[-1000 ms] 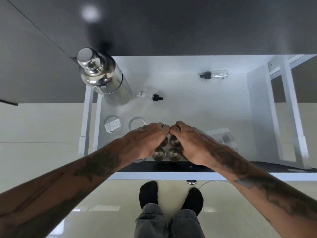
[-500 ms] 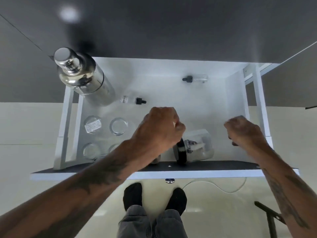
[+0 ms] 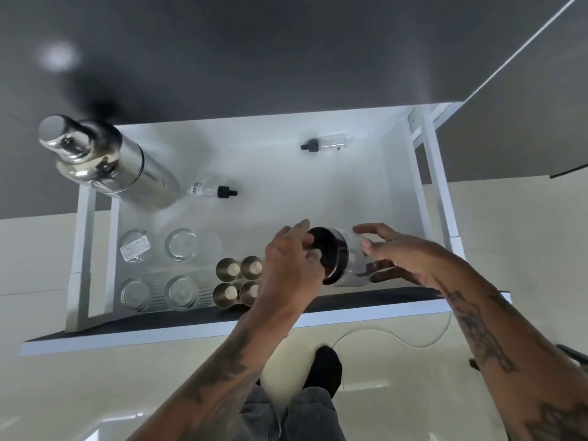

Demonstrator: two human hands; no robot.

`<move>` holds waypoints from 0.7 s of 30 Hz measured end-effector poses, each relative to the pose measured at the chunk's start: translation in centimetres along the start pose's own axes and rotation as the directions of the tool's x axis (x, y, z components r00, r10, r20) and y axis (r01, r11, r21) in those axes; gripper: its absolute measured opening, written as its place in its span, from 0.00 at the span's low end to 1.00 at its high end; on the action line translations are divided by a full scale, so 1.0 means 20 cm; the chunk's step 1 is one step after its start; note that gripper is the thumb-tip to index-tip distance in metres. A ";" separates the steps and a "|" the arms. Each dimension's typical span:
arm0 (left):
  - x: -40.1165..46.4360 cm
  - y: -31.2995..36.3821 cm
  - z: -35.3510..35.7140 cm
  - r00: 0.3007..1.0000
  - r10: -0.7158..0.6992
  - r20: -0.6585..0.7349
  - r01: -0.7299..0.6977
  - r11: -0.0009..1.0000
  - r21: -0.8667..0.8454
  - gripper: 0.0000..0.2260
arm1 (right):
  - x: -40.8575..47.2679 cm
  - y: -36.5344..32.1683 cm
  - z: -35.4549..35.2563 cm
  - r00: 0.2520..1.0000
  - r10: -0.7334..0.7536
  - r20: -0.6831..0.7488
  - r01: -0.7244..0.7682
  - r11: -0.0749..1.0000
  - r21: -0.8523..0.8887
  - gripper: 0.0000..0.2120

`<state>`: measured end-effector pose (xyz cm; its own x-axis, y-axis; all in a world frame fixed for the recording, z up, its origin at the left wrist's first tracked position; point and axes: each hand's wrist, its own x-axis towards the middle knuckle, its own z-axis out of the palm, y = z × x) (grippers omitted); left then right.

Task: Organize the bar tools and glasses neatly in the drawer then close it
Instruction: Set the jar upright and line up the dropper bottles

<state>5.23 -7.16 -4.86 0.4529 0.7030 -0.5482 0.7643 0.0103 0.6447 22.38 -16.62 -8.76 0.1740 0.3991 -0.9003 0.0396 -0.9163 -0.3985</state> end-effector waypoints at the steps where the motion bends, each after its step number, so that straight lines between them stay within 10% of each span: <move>1: -0.01 -0.02 0.02 0.999 0.035 -0.001 -0.035 0.999 -0.007 0.26 | 0.01 0.03 -0.03 0.998 0.002 0.063 -0.006 0.998 0.062 0.20; 6: 0.01 -0.05 0.07 0.991 -0.078 0.104 0.070 0.994 0.083 0.35 | 0.08 0.05 -0.07 0.975 0.032 0.221 -0.093 0.958 0.271 0.22; 10: -0.02 -0.05 0.06 0.999 0.034 -0.010 -0.033 0.995 0.092 0.15 | 0.05 -0.01 -0.01 0.997 -0.037 -0.064 0.043 0.995 0.090 0.12; 21: 0.14 -0.06 -0.30 0.951 0.304 -0.059 -0.218 0.793 0.569 0.11 | -0.19 -0.16 0.14 0.907 -0.278 -0.317 0.216 0.952 -0.217 0.11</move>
<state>2.91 -1.03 -3.92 0.6359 0.7135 -0.2943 0.7684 -0.5497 0.3276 18.93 -15.04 -4.58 0.4582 0.6061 -0.6502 0.2890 -0.7933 -0.5358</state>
